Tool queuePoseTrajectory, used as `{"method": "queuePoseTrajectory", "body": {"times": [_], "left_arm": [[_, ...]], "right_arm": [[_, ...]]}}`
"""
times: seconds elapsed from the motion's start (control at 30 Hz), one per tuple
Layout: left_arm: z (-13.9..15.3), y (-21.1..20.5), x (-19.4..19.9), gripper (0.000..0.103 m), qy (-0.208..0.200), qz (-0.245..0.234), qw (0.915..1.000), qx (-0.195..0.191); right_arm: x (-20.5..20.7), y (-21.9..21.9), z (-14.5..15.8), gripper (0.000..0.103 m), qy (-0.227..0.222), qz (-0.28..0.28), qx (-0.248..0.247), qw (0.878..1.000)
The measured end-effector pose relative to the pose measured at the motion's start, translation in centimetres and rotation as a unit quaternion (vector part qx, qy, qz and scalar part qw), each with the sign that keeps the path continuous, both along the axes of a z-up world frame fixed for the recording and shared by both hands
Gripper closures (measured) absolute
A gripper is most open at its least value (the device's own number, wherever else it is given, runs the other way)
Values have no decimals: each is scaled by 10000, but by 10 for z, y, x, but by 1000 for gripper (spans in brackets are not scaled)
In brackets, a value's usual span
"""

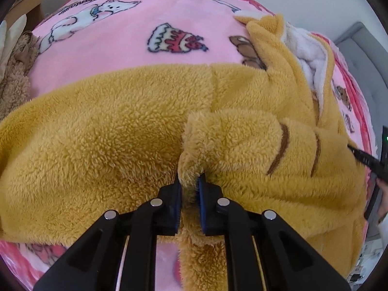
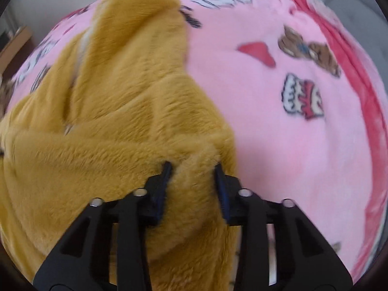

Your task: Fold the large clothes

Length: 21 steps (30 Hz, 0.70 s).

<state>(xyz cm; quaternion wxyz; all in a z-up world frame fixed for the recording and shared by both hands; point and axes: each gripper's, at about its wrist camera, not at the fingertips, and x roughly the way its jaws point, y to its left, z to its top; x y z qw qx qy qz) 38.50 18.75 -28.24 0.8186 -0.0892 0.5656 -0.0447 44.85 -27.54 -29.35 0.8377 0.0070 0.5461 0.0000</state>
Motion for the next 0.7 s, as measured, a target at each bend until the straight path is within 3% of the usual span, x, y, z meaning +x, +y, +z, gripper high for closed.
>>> {"method": "queuePoseTrajectory", "body": {"times": [0.03, 0.13, 0.2, 0.23, 0.27, 0.33, 0.37, 0.43, 0.5, 0.6, 0.7], "left_arm": [[-3, 2, -2, 90, 38, 64, 10000, -51], [3, 8, -10, 81, -100, 169, 9995, -230], [22, 9, -19, 56, -356, 173, 9992, -100], [38, 9, -27, 36, -592, 181, 9980, 105], [50, 10, -34, 28, -785, 200, 9964, 251], [75, 11, -46, 28, -1056, 205, 9936, 347], [84, 10, -49, 28, -1106, 230, 9933, 237], [101, -1, -50, 28, -1226, 144, 9922, -147], [110, -23, -43, 28, -1262, -154, 9912, -377], [105, -74, -26, 28, -1341, -664, 9874, -519], [79, -112, -1, 28, -1149, -874, 9880, -542]], "right_arm": [[2, -2, -2, 43, 65, -74, 46, 9999], [-4, -7, 13, 42, -13, -57, 465, 9989], [-18, -10, 43, 37, -413, 74, 851, 9955], [-30, -10, 62, 30, -704, 193, 968, 9926], [-43, -7, 81, 27, -1030, 307, 974, 9894], [-63, 1, 103, 29, -1359, 595, 931, 9845], [-72, 9, 109, 32, -1395, 775, 843, 9836], [-83, 23, 110, 52, -1281, 1100, 739, 9829], [-89, 36, 105, 55, -1188, 1263, 661, 9826], [-89, 51, 90, 56, -1053, 1263, 617, 9845], [-84, 55, 68, 59, -891, 1135, 610, 9877]]}}
